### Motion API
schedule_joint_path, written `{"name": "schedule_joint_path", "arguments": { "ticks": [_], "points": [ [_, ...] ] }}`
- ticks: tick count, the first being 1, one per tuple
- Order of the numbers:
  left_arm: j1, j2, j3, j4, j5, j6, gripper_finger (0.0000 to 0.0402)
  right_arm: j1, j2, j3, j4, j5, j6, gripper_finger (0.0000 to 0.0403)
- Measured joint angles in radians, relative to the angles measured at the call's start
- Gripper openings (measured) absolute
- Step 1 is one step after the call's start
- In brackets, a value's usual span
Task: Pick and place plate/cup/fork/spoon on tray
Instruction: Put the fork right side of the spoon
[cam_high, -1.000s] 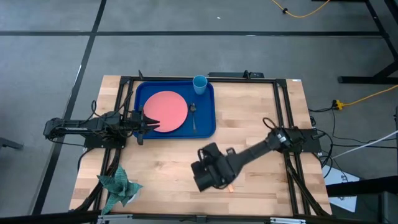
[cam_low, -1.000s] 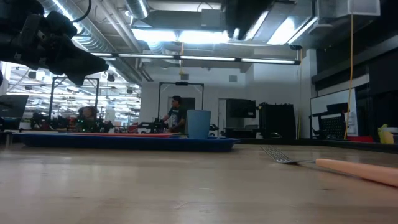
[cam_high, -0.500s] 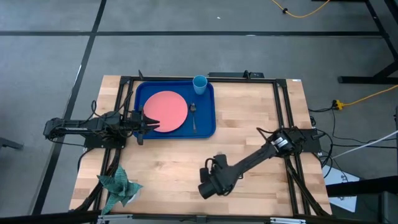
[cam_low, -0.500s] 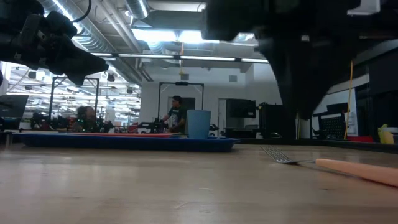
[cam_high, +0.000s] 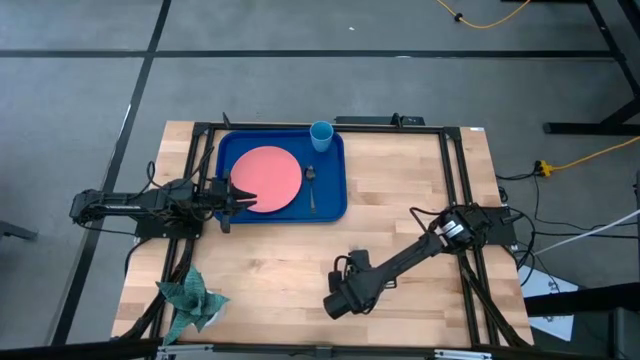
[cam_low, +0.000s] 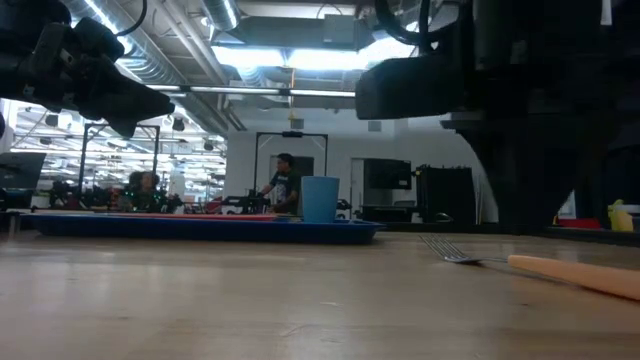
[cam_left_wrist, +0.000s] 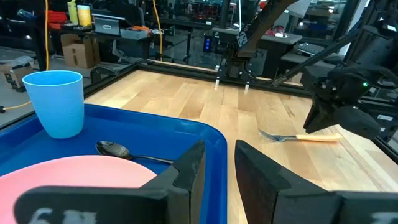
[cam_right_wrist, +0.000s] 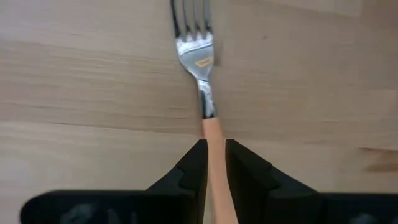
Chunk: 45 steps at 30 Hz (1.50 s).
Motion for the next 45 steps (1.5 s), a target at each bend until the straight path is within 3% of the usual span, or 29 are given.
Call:
{"name": "schedule_joint_path", "arguments": {
  "ticks": [7, 16, 19, 22, 26, 29, 33, 38, 45],
  "points": [
    [0.0, 0.0, 0.0, 0.0, 0.0, 0.0, 0.008, 0.0, -0.032, 0.0, -0.085, 0.002, -0.031, 0.0062],
    [0.0, 0.0, 0.0, 0.0, 0.0, 0.0, 0.008, 0.0, -0.135, -0.004, -0.234, 0.113, -0.025, 0.0062],
    [0.0, 0.0, 0.0, 0.0, 0.0, 0.0, 0.008, 0.0, -0.21, -0.106, -0.219, 0.124, -0.027, 0.0062],
    [0.0, 0.0, 0.0, 0.0, 0.0, 0.0, 0.008, 0.0, -0.311, -0.269, -0.124, 0.138, 0.006, 0.0062],
    [0.0, 0.0, 0.0, 0.0, 0.0, 0.0, 0.008, 0.006, -0.422, -0.489, 0.253, 0.159, -0.007, 0.0062],
    [0.0, 0.0, 0.0, 0.0, 0.0, 0.0, 0.008, 0.013, -0.447, -0.571, 0.482, 0.168, -0.048, 0.0062],
    [0.0, 0.0, 0.0, 0.0, 0.0, 0.0, 0.008, 0.014, -0.431, -0.556, 0.482, 0.153, -0.01, 0.0062],
    [0.0, 0.0, 0.0, 0.0, 0.0, 0.0, 0.008, -0.003, -0.353, -0.457, 0.39, 0.054, -0.03, 0.0062],
    [0.0, 0.0, 0.0, 0.0, 0.0, 0.0, 0.008, -0.006, -0.277, -0.376, 0.357, 0.076, -0.104, 0.0062]
  ]
}}
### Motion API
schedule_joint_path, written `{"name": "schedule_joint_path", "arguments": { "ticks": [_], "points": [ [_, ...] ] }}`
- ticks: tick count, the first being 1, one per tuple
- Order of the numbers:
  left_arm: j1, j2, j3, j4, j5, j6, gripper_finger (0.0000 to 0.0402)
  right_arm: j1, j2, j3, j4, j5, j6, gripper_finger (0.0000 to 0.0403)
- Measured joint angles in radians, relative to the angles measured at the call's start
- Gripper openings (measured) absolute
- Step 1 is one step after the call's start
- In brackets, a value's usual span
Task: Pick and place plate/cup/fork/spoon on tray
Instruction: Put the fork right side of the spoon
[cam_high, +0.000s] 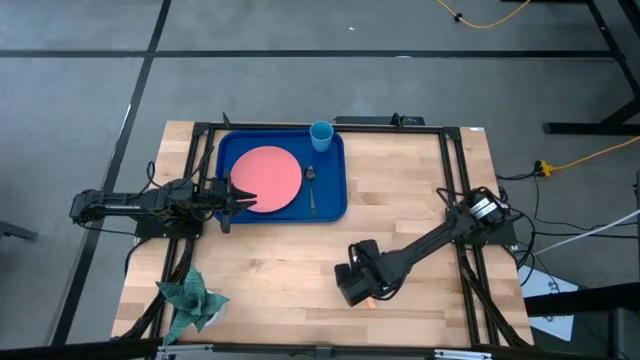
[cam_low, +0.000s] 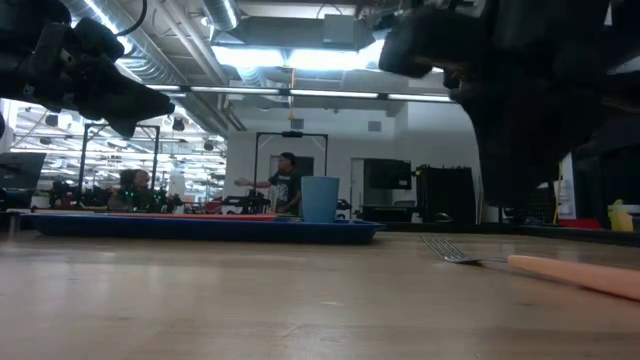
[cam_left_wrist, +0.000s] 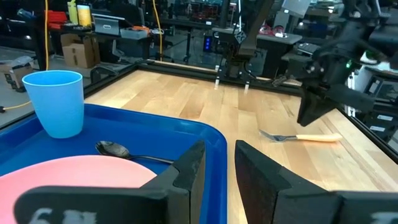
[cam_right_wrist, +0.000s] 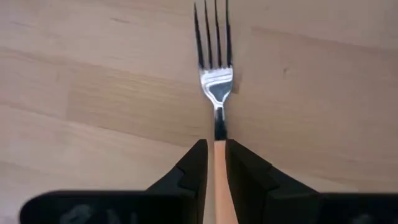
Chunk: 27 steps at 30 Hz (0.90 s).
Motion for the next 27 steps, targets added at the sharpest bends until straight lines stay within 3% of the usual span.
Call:
{"name": "schedule_joint_path", "arguments": {
  "ticks": [11, 27],
  "points": [
    [0.0, 0.0, 0.0, 0.0, 0.0, 0.0, 0.008, 0.0, 0.054, 0.0, 0.05, -0.065, -0.023, 0.0062],
    [0.0, 0.0, 0.0, 0.0, 0.0, 0.0, 0.008, 0.0, 0.052, 0.0, 0.029, -0.07, -0.067, 0.0062]
  ]
}}
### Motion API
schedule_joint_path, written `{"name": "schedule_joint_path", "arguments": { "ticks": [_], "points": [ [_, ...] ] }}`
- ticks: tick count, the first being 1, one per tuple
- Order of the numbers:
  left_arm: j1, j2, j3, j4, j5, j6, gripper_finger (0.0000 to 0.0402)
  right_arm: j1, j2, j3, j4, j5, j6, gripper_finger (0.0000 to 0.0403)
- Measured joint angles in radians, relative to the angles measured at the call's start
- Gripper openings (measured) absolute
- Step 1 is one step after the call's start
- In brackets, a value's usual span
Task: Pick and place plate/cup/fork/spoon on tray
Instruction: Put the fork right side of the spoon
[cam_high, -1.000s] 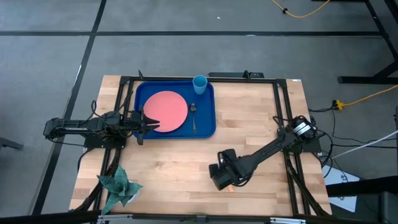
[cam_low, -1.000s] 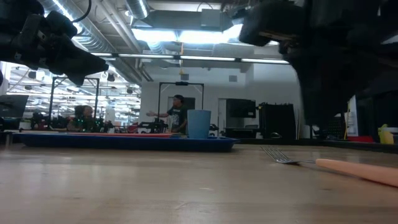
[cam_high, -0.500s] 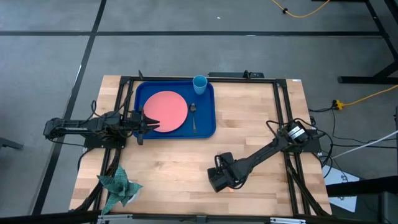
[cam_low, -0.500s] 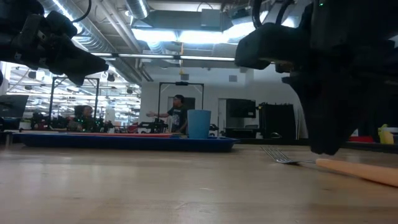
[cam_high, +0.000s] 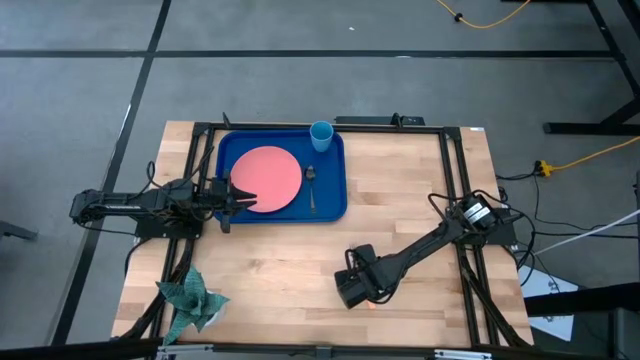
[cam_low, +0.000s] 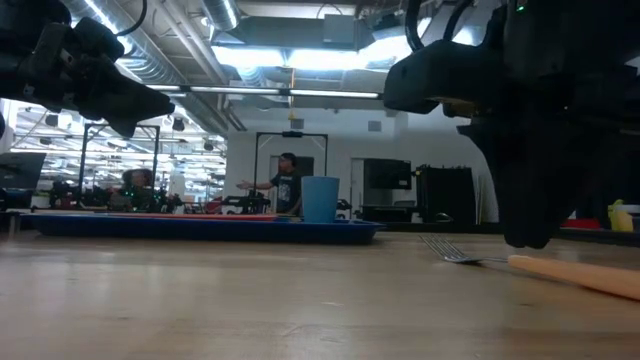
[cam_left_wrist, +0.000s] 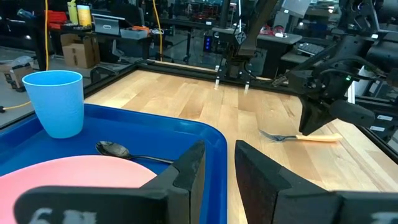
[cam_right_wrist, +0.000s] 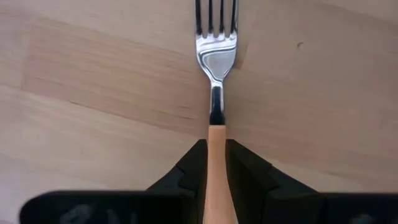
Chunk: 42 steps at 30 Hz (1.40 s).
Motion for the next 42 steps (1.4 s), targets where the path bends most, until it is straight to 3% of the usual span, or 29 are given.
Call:
{"name": "schedule_joint_path", "arguments": {
  "ticks": [37, 42],
  "points": [
    [0.0, 0.0, 0.0, 0.0, 0.0, 0.0, 0.008, 0.0, -0.003, 0.0, 0.052, 0.097, -0.011, 0.0063],
    [0.0, 0.0, 0.0, 0.0, 0.0, 0.0, 0.008, 0.0, -0.003, 0.0, 0.044, 0.089, 0.011, 0.0096]
  ]
}}
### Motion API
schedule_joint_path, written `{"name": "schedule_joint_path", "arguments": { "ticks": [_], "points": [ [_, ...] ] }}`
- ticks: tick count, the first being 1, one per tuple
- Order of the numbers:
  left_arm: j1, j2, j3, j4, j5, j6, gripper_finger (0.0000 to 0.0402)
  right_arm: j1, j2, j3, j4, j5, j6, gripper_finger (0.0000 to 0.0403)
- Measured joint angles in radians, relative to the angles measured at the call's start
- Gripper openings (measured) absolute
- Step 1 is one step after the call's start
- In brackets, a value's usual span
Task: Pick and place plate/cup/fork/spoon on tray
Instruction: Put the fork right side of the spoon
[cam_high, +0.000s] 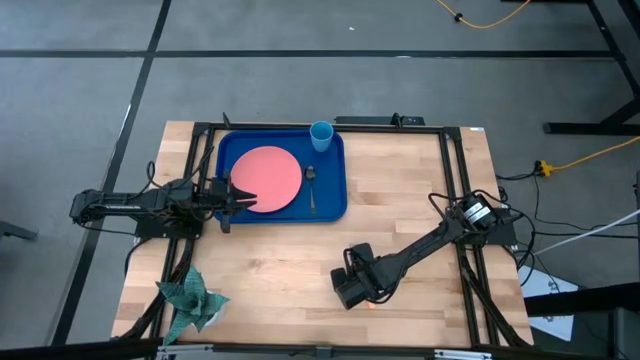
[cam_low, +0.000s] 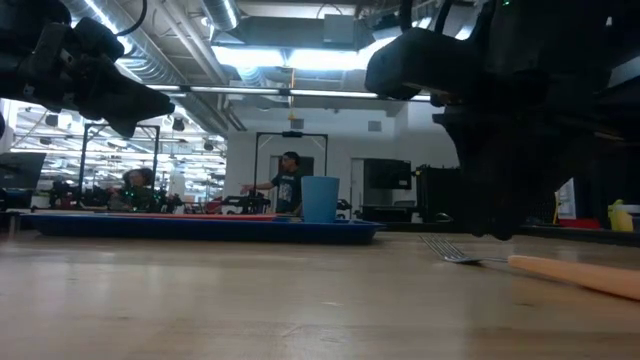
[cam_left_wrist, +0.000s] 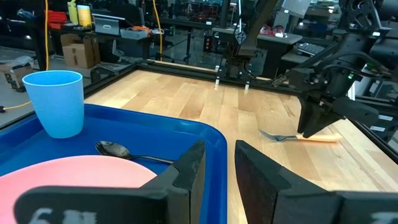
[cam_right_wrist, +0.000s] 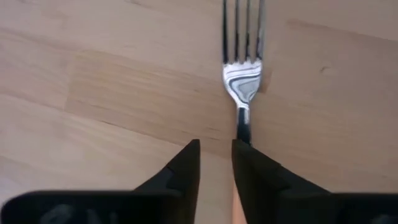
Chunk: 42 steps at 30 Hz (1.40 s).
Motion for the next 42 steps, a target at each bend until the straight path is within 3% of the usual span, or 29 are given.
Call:
{"name": "schedule_joint_path", "arguments": {
  "ticks": [5, 20, 29, 42],
  "points": [
    [0.0, 0.0, 0.0, 0.0, 0.0, 0.0, 0.008, 0.0, 0.0, 0.0, -0.008, -0.042, 0.007, 0.0123],
    [0.0, 0.0, 0.0, 0.0, 0.0, 0.0, 0.008, 0.001, 0.0, -0.001, -0.033, -0.073, 0.003, 0.0124],
    [0.0, 0.0, 0.0, -0.001, 0.0, 0.0, 0.008, 0.002, 0.02, -0.032, 0.0, -0.174, 0.001, 0.0124],
    [0.0, 0.0, 0.0, 0.0, 0.0, 0.0, 0.008, 0.002, 0.023, -0.032, 0.021, -0.163, 0.001, 0.0124]
  ]
}}
